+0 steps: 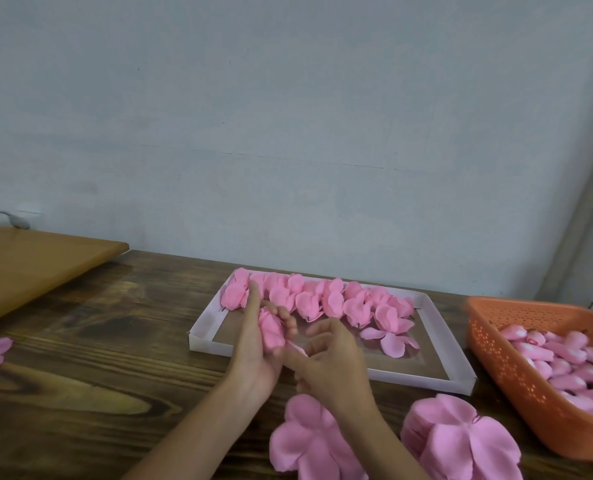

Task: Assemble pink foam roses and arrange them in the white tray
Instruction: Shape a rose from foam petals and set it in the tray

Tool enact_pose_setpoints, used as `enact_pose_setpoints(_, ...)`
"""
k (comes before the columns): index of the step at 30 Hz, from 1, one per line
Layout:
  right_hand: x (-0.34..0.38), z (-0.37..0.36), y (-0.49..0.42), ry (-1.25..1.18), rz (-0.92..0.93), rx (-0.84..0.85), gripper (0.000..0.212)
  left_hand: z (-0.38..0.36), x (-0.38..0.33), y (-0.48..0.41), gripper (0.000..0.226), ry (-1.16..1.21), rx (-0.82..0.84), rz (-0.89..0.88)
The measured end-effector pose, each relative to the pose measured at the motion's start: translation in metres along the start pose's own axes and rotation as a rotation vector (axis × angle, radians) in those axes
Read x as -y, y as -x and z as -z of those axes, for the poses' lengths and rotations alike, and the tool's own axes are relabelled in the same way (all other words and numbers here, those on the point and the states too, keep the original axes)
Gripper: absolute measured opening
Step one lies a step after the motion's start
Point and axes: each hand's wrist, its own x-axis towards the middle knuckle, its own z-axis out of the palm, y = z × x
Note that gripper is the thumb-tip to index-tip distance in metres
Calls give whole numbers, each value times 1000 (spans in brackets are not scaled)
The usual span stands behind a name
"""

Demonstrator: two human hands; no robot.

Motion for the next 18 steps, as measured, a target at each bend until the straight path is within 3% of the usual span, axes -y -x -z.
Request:
enact_pose_setpoints(6,5,-3,4,-147,101,-17,18,8,-1,-4,51,126,18,-4)
enact_pose_setpoints(14,9,-10,12,-64,275,-113,10,14,4,-10,59,56,89,16)
enact_pose_setpoints(18,9,-9,13,-88,278,-134,4,13,3,-9,62,73,126,48)
